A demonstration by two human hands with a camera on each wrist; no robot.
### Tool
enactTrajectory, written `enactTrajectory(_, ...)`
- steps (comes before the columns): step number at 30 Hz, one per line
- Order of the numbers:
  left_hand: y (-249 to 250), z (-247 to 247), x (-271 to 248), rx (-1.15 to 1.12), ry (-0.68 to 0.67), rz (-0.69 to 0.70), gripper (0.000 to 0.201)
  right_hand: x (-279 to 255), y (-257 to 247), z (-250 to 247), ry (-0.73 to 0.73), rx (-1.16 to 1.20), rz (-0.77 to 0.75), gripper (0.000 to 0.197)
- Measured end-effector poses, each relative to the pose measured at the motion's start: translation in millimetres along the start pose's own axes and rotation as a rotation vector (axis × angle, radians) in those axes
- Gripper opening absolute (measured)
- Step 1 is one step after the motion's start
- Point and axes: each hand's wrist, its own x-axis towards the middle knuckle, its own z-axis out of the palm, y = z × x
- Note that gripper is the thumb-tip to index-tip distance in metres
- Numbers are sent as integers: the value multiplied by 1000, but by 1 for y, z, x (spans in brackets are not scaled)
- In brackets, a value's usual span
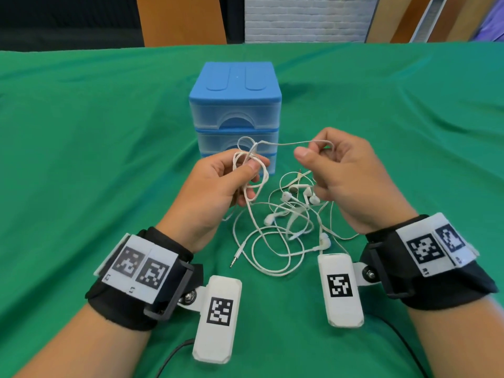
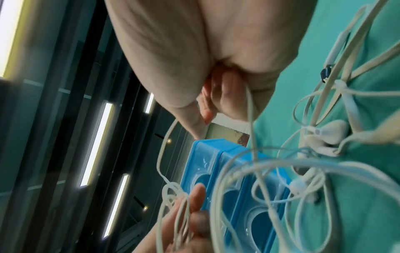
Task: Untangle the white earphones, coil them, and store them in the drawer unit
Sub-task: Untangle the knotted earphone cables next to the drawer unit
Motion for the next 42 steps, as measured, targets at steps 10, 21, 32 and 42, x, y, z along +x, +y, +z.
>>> enactTrajectory(10,-5,-4,2,70,58,51,19,3,-4,-11,53,-121,-24,29)
enactTrajectory(21,1,0,-2,168,18,158,33,-6,-11,-3,-267,-207,-73,31)
enactTrajectory(32,9,4,-5,109,-12,297,12,-2,-5,-3,-73,-241,-140,5)
enactTrajectory(42,6,4,-5,135,-35,313,17,-2,0,4,-138,-163,-111,10)
